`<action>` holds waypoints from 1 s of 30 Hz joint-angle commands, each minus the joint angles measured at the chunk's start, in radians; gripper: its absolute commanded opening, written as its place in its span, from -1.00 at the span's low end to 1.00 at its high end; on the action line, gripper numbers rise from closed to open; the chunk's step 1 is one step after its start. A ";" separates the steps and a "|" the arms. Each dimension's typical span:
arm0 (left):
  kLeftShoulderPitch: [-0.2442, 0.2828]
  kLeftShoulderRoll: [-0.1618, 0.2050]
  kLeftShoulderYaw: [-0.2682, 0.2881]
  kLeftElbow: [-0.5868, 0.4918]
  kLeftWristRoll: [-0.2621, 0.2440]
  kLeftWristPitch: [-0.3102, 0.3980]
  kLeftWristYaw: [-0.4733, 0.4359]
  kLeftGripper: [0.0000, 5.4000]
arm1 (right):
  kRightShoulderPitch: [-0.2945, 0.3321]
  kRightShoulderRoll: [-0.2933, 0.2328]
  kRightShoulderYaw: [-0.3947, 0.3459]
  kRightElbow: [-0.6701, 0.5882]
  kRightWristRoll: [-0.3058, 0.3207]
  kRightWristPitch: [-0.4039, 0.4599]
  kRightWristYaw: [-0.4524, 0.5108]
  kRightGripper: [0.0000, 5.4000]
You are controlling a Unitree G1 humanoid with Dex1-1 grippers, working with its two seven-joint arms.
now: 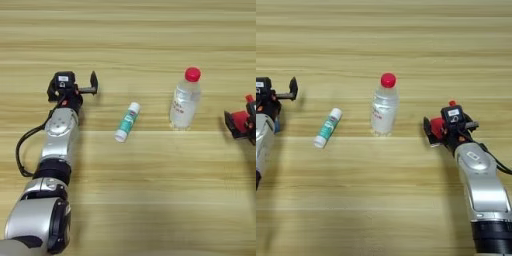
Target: Move the objects on the table
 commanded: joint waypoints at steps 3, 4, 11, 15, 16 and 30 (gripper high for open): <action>-0.020 0.005 -0.003 0.005 0.005 -0.007 0.005 1.00 | 0.003 -0.009 0.005 0.035 0.001 0.024 0.012 0.33; -0.020 0.005 -0.003 0.005 0.005 -0.007 0.005 1.00 | 0.000 -0.010 0.006 0.046 0.001 0.024 0.013 0.31; -0.019 0.004 -0.003 0.002 0.004 -0.007 0.005 1.00 | -0.016 -0.012 0.004 0.116 0.012 0.028 0.033 -0.05; -0.018 0.004 -0.004 0.001 0.004 -0.007 0.006 1.00 | -0.019 -0.008 0.005 0.121 0.022 0.028 0.043 -0.11; -0.018 0.003 -0.004 0.001 0.005 -0.006 0.006 1.00 | -0.017 -0.006 0.010 0.115 0.026 0.026 0.049 -0.11; -0.017 0.000 -0.006 -0.004 0.005 -0.005 0.008 1.00 | -0.036 0.042 0.117 0.093 0.018 0.020 0.086 -0.13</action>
